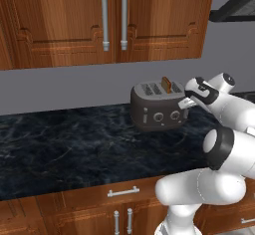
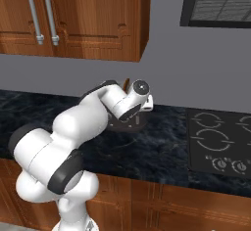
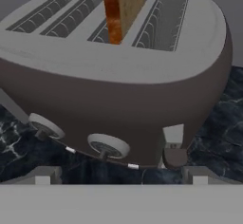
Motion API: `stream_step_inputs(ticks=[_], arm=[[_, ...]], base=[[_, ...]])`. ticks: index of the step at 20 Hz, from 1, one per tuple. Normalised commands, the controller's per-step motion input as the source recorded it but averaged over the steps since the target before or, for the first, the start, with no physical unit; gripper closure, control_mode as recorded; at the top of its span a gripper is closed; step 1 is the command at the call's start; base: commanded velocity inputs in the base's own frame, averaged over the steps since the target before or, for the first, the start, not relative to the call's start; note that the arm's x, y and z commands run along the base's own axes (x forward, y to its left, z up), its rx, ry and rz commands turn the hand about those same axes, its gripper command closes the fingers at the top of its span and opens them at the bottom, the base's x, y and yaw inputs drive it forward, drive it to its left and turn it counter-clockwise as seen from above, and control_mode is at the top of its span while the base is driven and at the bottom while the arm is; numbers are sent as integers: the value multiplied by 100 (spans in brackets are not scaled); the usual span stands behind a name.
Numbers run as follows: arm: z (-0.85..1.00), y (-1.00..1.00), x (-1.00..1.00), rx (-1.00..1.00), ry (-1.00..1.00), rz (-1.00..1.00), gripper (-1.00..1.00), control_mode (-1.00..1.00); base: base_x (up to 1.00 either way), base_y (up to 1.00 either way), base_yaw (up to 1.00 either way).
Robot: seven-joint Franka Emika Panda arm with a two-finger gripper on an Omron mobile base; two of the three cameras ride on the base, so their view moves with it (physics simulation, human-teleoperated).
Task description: Start the toaster. Once the lever pops up, take the bread to the plate on the dining counter.
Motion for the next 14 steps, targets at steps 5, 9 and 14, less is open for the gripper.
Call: stream_step_inputs(ticks=[5, 9, 14], arm=[[0, 0, 13, 2, 0, 0, -100, -100], [0, 0, 11, 2, 0, 0, -100, -100], [-1, 0, 11, 1, 0, 0, -100, -100]], base=[[0, 0, 0], [0, 0, 0], [0, 0, 0]])
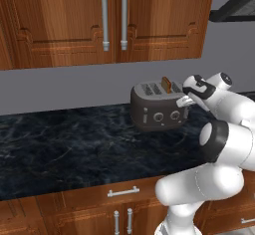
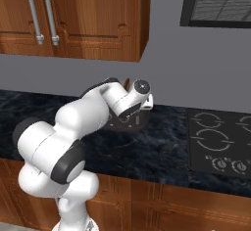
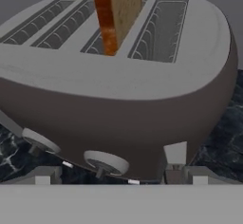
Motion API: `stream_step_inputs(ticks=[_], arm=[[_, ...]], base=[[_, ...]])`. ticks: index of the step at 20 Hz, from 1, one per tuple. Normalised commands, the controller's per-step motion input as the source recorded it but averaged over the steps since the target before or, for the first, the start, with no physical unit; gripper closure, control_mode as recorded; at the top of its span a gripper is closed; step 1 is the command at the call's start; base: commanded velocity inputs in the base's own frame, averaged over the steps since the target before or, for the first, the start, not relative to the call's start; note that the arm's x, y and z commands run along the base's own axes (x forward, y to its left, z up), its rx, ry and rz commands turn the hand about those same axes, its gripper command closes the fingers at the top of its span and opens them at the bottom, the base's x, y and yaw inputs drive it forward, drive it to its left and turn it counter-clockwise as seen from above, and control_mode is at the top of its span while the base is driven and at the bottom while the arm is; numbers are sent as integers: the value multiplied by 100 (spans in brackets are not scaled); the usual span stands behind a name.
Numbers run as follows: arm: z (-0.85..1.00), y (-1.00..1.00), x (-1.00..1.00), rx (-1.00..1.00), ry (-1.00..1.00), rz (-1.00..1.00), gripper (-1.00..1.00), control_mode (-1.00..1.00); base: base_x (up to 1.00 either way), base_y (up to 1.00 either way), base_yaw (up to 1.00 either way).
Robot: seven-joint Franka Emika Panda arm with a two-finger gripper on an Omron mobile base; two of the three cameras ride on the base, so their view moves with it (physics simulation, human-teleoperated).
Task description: Start the toaster. Once the lever pops up, take the bread to the plate on the dining counter.
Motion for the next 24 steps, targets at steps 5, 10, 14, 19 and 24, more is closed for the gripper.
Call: stream_step_inputs(ticks=[5, 10, 14, 19, 24], arm=[[-7, 0, 1, 0, 0, 0, -100, -100], [-9, 0, 0, 0, 0, 0, -100, -100], [-11, 0, 0, 0, 0, 0, -100, -100], [-12, 0, 0, 0, 0, 0, -100, -100], [-13, 0, 0, 0, 0, 0, -100, -100]], base=[[0, 0, 0], [0, 0, 0], [0, 0, 0], [0, 0, 0], [0, 0, 0]])
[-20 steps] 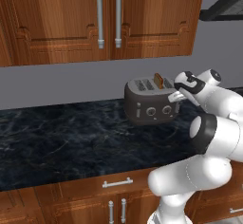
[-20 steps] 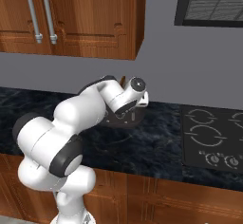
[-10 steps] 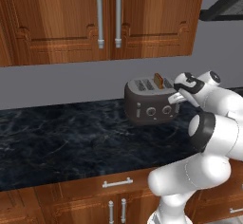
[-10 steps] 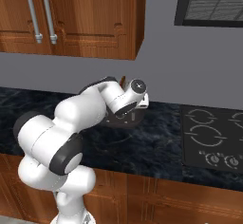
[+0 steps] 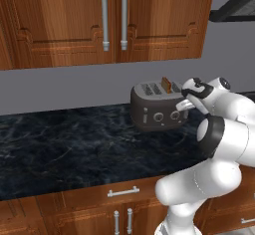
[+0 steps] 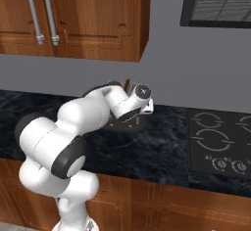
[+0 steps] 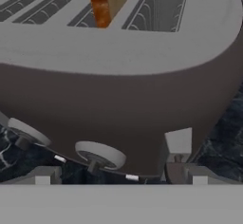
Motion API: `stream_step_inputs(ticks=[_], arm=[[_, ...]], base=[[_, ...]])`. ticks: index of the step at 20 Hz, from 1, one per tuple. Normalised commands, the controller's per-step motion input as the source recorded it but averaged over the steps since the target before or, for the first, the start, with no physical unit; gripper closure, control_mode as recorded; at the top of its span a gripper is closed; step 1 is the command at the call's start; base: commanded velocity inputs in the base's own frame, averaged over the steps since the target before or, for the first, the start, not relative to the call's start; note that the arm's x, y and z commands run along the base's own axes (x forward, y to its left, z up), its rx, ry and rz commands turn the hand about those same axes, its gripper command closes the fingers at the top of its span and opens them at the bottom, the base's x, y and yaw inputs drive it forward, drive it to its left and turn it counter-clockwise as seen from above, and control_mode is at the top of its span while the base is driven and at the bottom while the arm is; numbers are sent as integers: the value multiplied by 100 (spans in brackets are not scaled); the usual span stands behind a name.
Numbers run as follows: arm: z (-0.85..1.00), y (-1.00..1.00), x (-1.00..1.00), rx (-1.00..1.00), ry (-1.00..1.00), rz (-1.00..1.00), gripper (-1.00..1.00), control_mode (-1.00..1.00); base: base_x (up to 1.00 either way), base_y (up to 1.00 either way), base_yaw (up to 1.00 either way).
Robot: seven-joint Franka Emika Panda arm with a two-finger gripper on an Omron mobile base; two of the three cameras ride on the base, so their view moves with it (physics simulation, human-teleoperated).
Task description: Start the toaster. Once the lever pops up, take the bread to the plate on the dining counter.
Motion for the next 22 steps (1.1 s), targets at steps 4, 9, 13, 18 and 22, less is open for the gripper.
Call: stream_step_inputs(ticks=[4, 9, 13, 18, 22], arm=[[-14, 0, 0, 0, 0, 0, -100, -100], [-13, 0, 0, 0, 0, 0, -100, -100], [-14, 0, 0, 0, 0, 0, -100, -100], [-12, 1, 0, 0, 0, 0, -100, -100], [-10, 0, 0, 0, 0, 0, -100, -100]], base=[[0, 0, 0], [0, 0, 0], [0, 0, 0], [0, 0, 0], [0, 0, 0]])
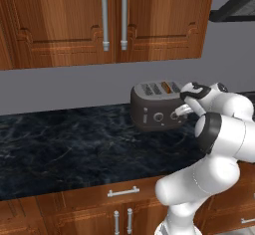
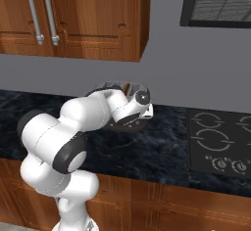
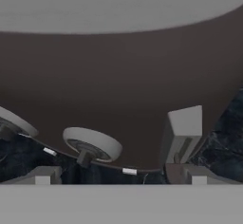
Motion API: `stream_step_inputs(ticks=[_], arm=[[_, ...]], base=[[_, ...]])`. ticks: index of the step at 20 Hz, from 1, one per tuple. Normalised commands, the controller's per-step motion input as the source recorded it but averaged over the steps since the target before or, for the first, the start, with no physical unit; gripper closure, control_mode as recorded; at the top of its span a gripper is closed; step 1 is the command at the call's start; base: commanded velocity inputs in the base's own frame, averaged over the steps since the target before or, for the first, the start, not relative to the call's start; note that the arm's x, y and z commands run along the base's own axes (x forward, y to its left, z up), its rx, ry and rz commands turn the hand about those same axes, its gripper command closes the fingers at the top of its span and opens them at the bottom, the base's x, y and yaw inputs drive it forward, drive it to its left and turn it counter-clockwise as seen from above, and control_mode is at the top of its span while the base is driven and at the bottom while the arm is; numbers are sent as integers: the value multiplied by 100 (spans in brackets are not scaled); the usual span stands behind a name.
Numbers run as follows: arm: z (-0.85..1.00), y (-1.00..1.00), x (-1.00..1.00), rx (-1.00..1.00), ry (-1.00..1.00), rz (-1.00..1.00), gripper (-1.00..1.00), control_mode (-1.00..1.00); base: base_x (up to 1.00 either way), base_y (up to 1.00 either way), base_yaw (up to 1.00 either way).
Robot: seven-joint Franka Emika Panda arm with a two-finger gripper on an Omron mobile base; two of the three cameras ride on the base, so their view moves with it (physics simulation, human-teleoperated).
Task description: Start the toaster. Once the lever pops up, take the bread to the plate on the dining counter.
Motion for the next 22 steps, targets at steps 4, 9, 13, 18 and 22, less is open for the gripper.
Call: stream_step_inputs(ticks=[4, 9, 13, 18, 22], arm=[[-9, 0, 0, 0, 0, 0, -100, -100], [-8, 0, 0, 0, 1, 0, -100, -100], [-8, 0, 0, 0, 2, 0, -100, -100], [-9, 0, 0, 0, 2, 0, -100, -100], [-8, 0, 0, 0, 2, 0, -100, -100]], base=[[0, 0, 0], [0, 0, 0], [0, 0, 0], [0, 0, 0], [0, 0, 0]])
